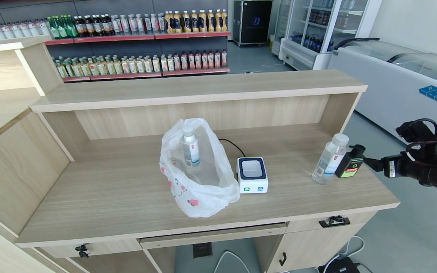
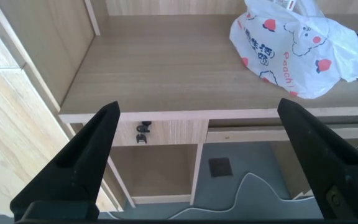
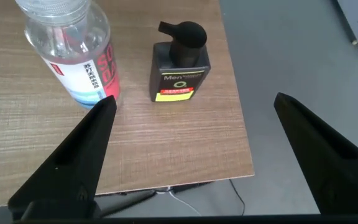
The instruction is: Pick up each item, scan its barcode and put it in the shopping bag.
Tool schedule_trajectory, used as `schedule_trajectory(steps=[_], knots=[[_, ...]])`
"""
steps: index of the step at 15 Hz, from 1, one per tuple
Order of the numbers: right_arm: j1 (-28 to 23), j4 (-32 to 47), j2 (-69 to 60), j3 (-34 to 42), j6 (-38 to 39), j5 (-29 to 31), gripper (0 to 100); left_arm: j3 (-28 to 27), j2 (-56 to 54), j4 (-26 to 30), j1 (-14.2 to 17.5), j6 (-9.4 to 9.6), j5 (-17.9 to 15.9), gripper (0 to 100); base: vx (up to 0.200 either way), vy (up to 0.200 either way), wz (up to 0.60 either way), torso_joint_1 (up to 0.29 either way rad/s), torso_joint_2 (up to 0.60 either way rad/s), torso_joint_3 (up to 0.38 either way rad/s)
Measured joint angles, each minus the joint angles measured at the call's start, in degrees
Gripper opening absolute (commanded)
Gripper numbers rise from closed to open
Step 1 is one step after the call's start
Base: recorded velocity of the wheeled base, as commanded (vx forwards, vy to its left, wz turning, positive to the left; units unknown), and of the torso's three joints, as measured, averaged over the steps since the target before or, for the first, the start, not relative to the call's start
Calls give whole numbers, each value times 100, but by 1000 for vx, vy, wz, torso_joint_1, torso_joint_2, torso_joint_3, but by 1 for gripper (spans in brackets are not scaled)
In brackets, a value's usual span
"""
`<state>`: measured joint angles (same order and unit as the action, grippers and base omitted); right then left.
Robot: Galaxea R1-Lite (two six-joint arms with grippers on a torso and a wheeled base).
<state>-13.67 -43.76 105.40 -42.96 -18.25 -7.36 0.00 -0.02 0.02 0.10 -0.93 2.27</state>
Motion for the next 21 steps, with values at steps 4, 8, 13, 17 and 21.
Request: schedule_trajectory(steps=[4,8,13,17,21], knots=[[256,-703,496,-28,-68,-369,100,0,0,-2,-5,-2,0,100,0,0,0,0,0,0],[407,-1202,990,-63,-244,-401,100,0,0,-2,-2,-2,0,100,0,0,0,0,0,0],[573,-1519,1436,-166,-213,-638,100,0,0,-2,-2,0,0,100,0,0,0,0,0,0],[713,-1626,1715,-491,-195,-680,100,0,0,-2,0,0,0,100,0,0,0,0,0,0],[868,-1725,1971,-706,-187,-801,100,0,0,-2,-5,-2,0,100,0,0,0,0,0,0]])
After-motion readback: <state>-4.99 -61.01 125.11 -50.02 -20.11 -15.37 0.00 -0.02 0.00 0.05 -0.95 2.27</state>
